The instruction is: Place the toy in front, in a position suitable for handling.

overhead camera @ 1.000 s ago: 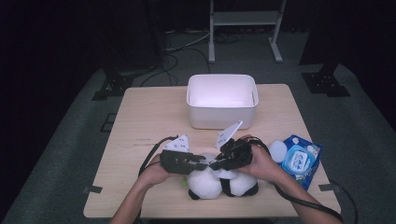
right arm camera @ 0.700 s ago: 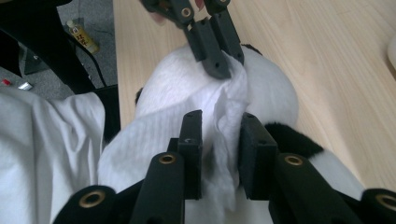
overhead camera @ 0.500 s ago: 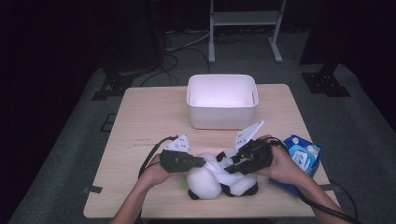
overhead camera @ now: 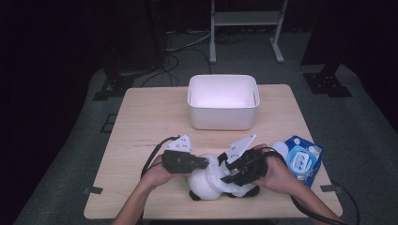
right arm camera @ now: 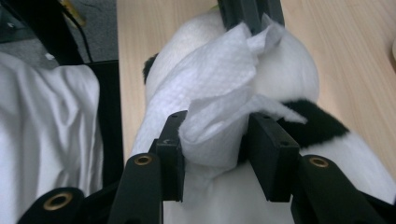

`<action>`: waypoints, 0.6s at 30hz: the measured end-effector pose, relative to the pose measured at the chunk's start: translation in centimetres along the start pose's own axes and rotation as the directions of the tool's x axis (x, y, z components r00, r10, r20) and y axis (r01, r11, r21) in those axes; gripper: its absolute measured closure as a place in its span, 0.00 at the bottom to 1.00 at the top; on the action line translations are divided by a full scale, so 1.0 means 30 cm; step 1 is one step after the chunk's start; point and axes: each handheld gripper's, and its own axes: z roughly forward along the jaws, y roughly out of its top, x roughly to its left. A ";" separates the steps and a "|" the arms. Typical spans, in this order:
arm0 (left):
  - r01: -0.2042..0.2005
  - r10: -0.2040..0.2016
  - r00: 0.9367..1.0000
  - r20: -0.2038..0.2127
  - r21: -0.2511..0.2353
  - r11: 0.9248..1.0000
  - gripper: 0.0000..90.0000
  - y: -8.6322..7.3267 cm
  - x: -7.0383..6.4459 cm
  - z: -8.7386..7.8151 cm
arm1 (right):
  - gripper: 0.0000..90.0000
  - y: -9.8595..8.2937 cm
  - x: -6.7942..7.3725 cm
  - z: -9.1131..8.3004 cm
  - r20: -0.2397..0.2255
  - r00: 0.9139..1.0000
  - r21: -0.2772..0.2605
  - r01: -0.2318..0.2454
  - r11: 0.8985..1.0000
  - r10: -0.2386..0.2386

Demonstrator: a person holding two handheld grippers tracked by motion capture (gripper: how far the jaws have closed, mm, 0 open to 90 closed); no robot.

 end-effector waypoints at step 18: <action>-0.018 0.018 0.999 0.030 0.001 1.000 0.76 0.022 -0.024 0.001 | 0.92 0.021 -0.010 0.032 0.035 0.996 -0.060 -0.079 0.995 0.081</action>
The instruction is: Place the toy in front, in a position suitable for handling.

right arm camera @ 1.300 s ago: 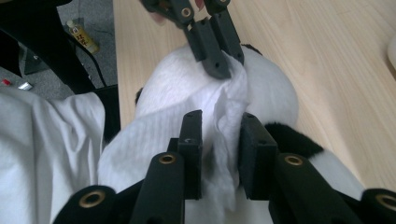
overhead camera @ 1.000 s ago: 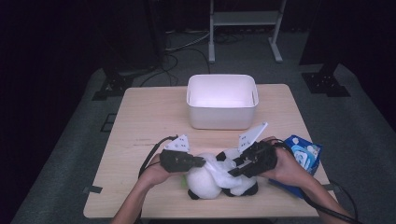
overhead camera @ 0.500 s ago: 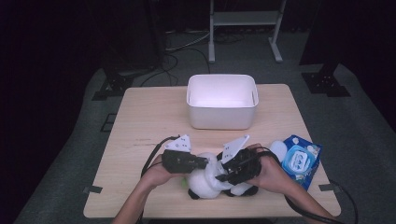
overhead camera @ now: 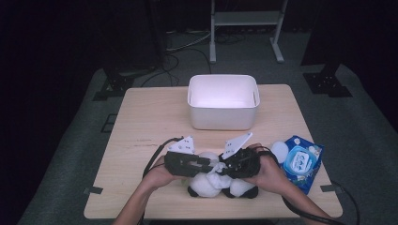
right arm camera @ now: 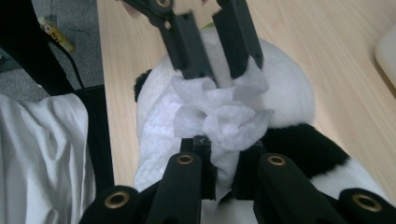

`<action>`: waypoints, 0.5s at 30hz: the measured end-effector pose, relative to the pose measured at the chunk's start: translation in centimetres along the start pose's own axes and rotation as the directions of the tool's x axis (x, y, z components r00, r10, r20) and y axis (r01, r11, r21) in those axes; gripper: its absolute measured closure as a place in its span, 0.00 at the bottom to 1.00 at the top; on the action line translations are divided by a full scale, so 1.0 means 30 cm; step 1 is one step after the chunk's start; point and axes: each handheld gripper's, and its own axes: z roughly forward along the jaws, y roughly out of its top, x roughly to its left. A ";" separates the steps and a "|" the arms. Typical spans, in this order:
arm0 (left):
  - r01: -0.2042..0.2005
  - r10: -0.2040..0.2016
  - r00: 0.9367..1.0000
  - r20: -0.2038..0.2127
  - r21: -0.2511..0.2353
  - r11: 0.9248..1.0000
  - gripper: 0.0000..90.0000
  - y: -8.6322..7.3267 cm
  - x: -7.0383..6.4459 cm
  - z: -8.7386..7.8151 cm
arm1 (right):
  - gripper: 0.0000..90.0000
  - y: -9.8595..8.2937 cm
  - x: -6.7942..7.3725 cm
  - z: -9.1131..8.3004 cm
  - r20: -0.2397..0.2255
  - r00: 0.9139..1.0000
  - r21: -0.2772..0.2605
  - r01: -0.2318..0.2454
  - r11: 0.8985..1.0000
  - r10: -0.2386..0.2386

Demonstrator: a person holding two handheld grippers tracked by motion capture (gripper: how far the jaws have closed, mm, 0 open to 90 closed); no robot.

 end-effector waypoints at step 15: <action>0.020 -0.019 0.999 -0.027 0.063 0.998 0.34 -0.050 0.038 -0.037 | 0.92 -0.068 -0.065 -0.150 0.097 0.993 0.019 -0.063 0.998 0.061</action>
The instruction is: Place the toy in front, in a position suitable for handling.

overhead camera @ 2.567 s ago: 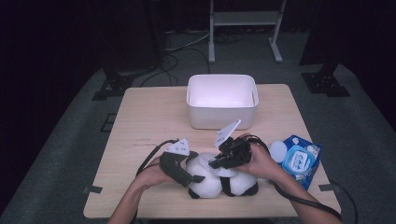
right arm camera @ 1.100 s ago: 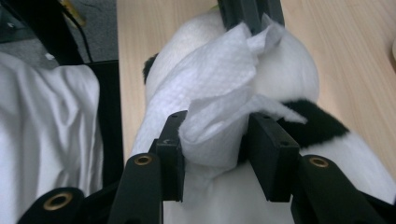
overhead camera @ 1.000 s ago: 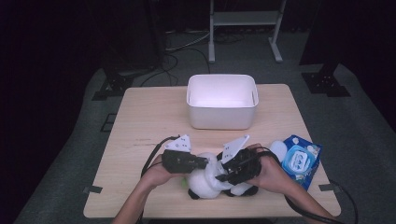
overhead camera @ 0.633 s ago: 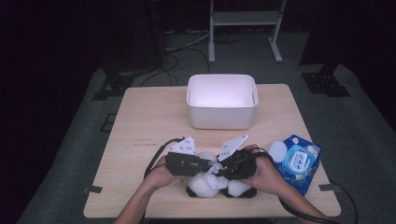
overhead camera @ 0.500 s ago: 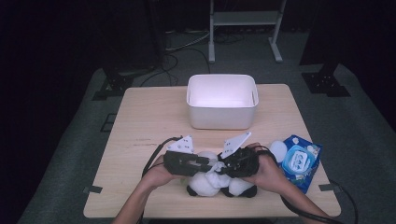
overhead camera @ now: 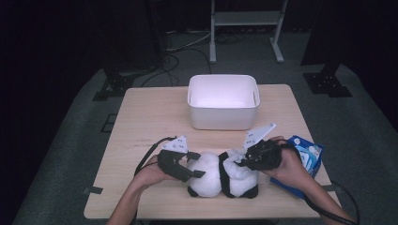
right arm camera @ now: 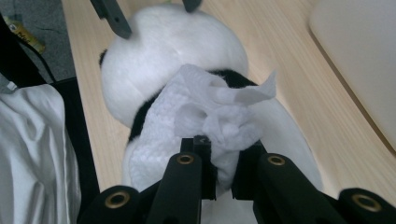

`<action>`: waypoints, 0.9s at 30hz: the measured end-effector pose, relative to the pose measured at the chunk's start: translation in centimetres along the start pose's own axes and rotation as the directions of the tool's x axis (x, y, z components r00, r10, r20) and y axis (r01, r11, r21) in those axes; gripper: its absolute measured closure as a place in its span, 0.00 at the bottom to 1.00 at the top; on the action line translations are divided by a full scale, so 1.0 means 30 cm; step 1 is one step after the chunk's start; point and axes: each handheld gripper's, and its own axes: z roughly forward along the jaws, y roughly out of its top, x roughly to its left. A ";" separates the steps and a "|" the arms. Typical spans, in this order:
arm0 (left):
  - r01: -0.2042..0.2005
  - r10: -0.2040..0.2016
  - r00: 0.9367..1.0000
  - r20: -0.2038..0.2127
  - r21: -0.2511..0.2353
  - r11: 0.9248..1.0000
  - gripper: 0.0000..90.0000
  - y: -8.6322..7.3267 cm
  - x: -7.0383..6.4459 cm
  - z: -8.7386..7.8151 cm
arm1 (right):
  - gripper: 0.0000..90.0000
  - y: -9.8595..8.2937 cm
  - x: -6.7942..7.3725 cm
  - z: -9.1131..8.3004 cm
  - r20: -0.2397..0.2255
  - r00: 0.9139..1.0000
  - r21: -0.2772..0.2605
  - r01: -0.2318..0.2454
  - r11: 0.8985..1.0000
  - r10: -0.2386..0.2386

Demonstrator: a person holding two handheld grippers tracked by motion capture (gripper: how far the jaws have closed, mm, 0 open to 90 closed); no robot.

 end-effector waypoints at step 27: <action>0.043 -0.044 0.999 0.019 0.047 0.998 0.19 -0.074 0.027 -0.006 | 0.92 -0.120 -0.119 -0.070 0.038 0.985 -0.007 -0.166 0.986 0.166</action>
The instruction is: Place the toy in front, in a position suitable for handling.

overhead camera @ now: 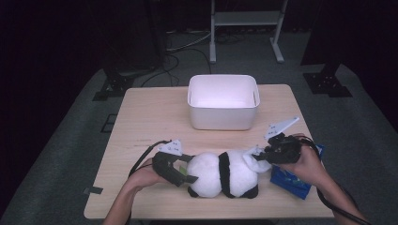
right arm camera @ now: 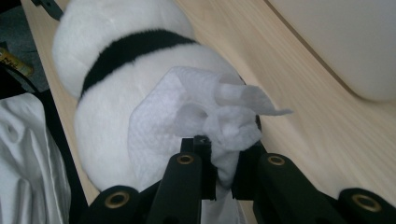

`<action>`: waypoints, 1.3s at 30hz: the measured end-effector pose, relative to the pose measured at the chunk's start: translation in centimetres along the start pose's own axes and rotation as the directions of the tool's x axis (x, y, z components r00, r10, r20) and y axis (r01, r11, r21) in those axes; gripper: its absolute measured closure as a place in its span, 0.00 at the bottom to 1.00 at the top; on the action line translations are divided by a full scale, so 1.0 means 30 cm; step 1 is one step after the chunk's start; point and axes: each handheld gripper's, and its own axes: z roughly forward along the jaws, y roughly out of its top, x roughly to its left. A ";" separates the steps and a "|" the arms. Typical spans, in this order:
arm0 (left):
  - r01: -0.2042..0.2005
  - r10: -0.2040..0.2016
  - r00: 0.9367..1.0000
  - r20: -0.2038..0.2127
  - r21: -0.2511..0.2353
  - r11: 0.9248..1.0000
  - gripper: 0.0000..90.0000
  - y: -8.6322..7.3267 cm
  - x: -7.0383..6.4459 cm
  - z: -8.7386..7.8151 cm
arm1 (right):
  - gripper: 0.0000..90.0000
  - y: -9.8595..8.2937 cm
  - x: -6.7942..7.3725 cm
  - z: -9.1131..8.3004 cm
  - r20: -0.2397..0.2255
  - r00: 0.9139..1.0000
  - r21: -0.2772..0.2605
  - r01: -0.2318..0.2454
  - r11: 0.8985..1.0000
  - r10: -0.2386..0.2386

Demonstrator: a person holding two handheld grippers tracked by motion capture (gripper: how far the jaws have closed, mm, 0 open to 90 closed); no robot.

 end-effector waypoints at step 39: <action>0.027 -0.027 1.000 0.001 0.002 1.000 0.10 -0.029 0.012 -0.039 | 0.92 0.264 0.061 0.225 -0.131 0.986 0.057 0.114 0.992 -0.106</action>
